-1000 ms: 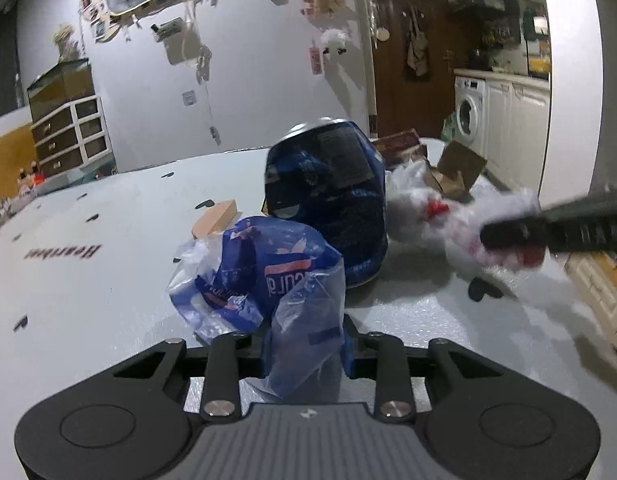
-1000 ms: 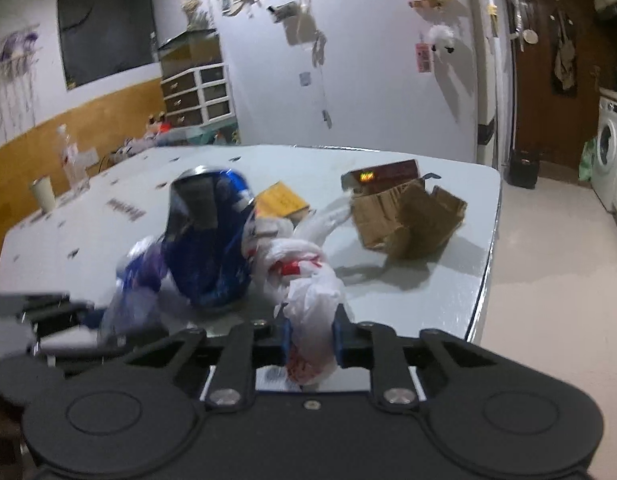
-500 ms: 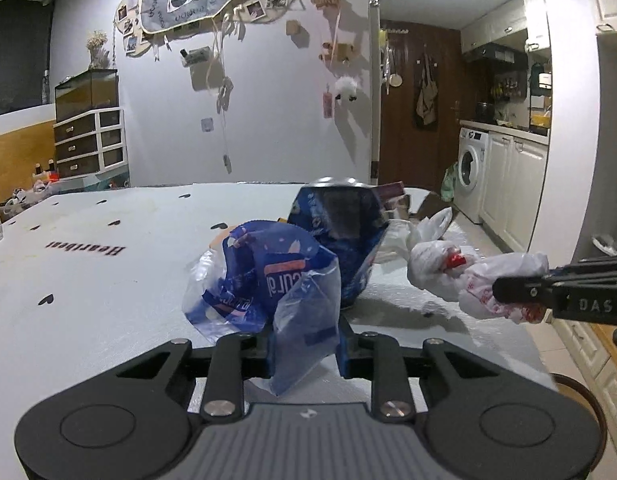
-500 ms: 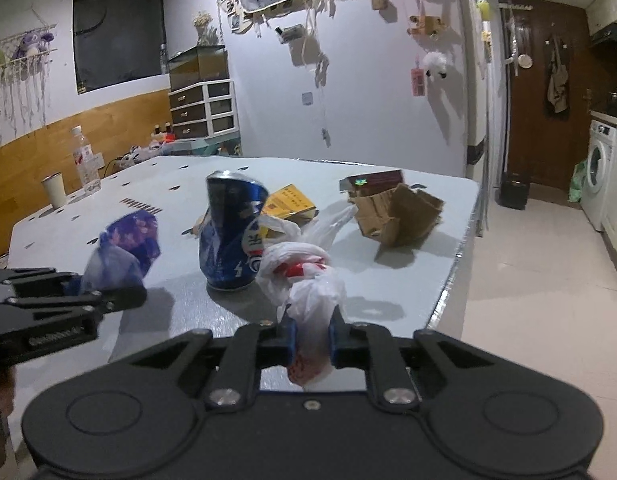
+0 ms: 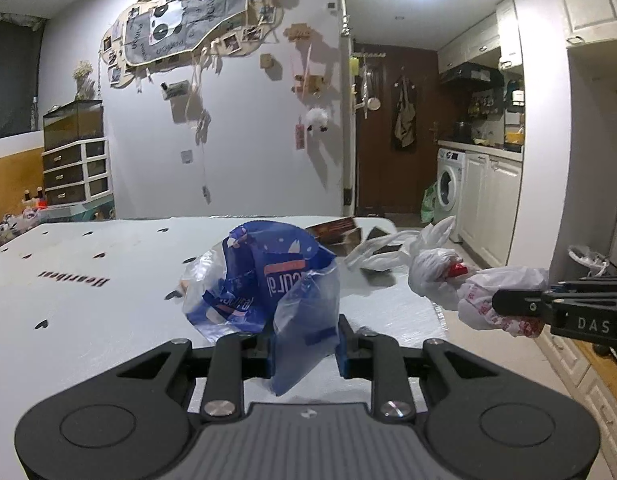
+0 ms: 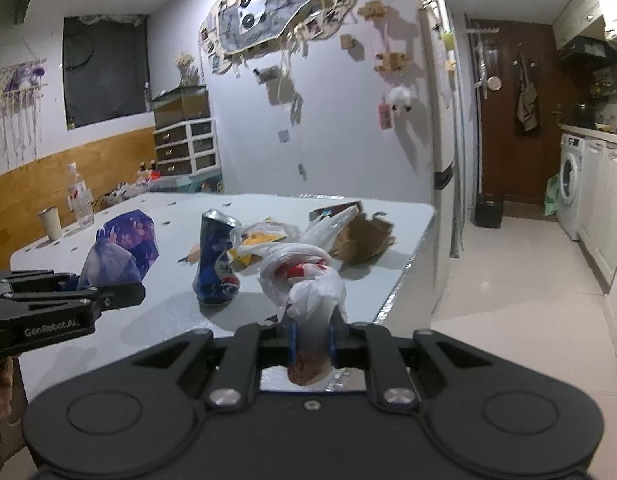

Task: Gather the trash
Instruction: 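Carry the blue bag and white-red bag over the trash bin with both tools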

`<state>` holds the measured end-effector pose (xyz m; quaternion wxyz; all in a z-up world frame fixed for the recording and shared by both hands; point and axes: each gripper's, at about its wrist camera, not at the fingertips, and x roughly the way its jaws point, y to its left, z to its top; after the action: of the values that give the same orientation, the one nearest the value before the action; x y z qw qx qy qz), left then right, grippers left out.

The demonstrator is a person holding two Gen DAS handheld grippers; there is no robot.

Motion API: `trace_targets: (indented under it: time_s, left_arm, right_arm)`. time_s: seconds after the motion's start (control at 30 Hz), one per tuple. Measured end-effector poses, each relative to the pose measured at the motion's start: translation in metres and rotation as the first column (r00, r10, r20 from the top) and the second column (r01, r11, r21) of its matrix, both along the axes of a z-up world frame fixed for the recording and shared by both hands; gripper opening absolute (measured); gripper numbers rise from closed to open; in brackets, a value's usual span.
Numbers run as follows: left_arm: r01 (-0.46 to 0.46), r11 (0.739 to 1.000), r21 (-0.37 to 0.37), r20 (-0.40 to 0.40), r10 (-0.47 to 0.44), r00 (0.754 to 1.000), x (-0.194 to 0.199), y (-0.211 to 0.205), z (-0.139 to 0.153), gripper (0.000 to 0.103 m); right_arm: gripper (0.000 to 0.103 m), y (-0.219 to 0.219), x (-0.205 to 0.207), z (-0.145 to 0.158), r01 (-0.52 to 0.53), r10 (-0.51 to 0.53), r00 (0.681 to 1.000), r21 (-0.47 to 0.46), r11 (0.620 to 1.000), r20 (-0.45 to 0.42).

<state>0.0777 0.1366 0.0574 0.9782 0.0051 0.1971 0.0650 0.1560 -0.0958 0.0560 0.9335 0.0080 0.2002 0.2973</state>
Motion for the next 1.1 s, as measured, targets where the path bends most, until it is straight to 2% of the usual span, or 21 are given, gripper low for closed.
trace_targets:
  time_s: [0.2, 0.53, 0.87, 1.1]
  left_arm:
    - [0.035, 0.999, -0.008, 0.022, -0.035, 0.999, -0.002, -0.024, 0.001, 0.029]
    - [0.161, 0.987, -0.014, 0.011, -0.161, 0.987, 0.014, -0.086, -0.008, 0.029]
    - [0.282, 0.959, -0.035, -0.052, -0.284, 0.957, 0.042, -0.154, -0.035, 0.029]
    - [0.345, 0.936, -0.073, -0.126, -0.352, 0.927, 0.069, -0.195, -0.068, 0.029]
  right_arm:
    - [0.015, -0.032, -0.01, 0.004, 0.047, -0.048, 0.999, 0.017, 0.999, 0.022]
    - [0.015, -0.096, -0.017, -0.005, 0.148, -0.148, 0.989, 0.008, 0.989, 0.02]
    - [0.015, -0.157, -0.013, -0.034, 0.236, -0.237, 0.971, -0.032, 0.971, -0.028]
    - [0.015, -0.191, -0.004, -0.065, 0.267, -0.272, 0.958, -0.072, 0.961, -0.085]
